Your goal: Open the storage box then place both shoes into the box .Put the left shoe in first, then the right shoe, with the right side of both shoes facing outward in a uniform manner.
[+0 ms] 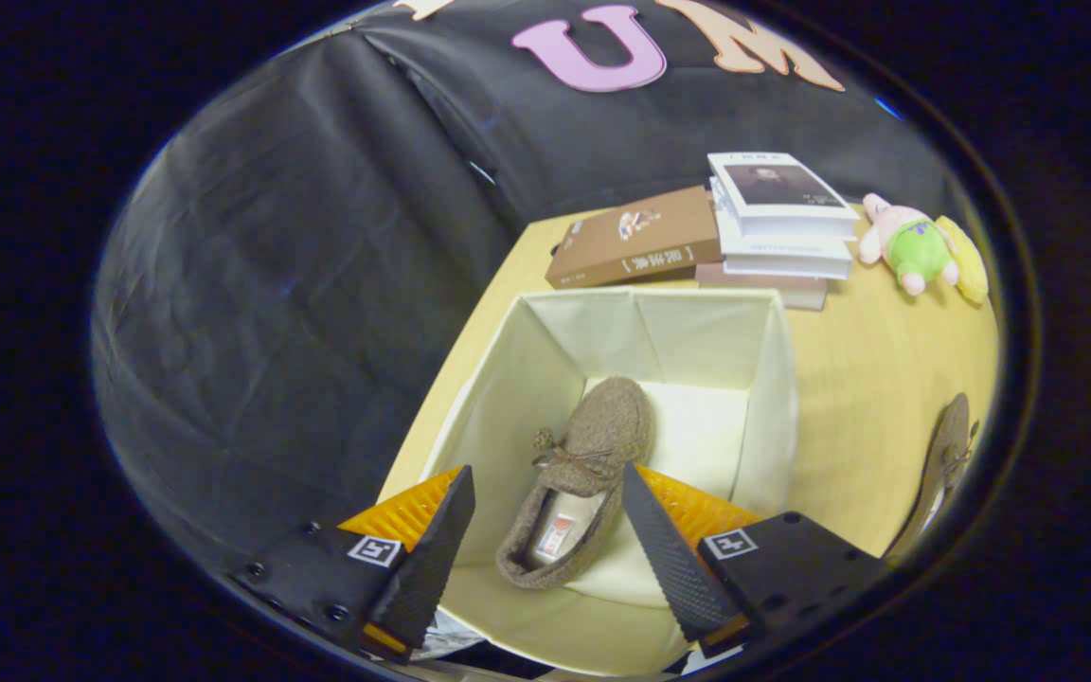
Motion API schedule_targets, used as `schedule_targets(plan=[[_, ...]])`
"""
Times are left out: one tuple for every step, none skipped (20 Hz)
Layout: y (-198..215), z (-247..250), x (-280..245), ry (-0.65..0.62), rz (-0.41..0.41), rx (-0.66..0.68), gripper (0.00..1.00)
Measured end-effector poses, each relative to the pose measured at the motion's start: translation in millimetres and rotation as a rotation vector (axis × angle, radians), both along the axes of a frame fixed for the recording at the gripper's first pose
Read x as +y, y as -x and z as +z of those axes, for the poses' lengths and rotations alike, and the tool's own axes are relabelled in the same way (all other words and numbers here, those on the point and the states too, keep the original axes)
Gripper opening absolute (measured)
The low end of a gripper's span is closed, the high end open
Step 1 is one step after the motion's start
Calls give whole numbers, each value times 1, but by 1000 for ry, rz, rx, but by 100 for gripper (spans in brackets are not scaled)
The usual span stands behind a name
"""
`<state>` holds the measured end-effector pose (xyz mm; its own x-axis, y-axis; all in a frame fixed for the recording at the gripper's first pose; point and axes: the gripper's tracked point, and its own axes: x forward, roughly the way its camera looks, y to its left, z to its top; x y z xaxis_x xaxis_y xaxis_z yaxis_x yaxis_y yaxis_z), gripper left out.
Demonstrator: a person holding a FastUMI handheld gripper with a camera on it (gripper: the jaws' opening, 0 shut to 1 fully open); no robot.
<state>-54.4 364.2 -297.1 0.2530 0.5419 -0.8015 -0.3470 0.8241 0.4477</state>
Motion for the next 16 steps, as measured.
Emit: schedule_targets(plan=[[-9, 7, -11, 2, 6, -45, 100], [-14, 14, -23, 4, 10, -89, 100], [-19, 20, -35, 4, 11, -128, 100], [-24, 26, -46, 5, 10, -160, 100], [-30, 30, -59, 5, 5, -190, 100], [-35, 34, -71, 6, -2, -220, 100], [-39, 38, -84, 13, -10, -245, 100], [-44, 40, -98, 23, -20, -269, 100], [-48, 41, -111, 33, -31, -286, 100], [-52, 42, -123, 45, -41, -301, 100], [-56, 42, -137, 60, -54, -313, 100], [-59, 43, -149, 66, -64, -321, 100], [-60, 43, -160, 70, -75, -326, 100], [-63, 42, -174, 81, -89, -331, 100], [-65, 40, -190, 101, -104, -337, 100], [-68, 38, -206, 128, -116, -345, 100]])
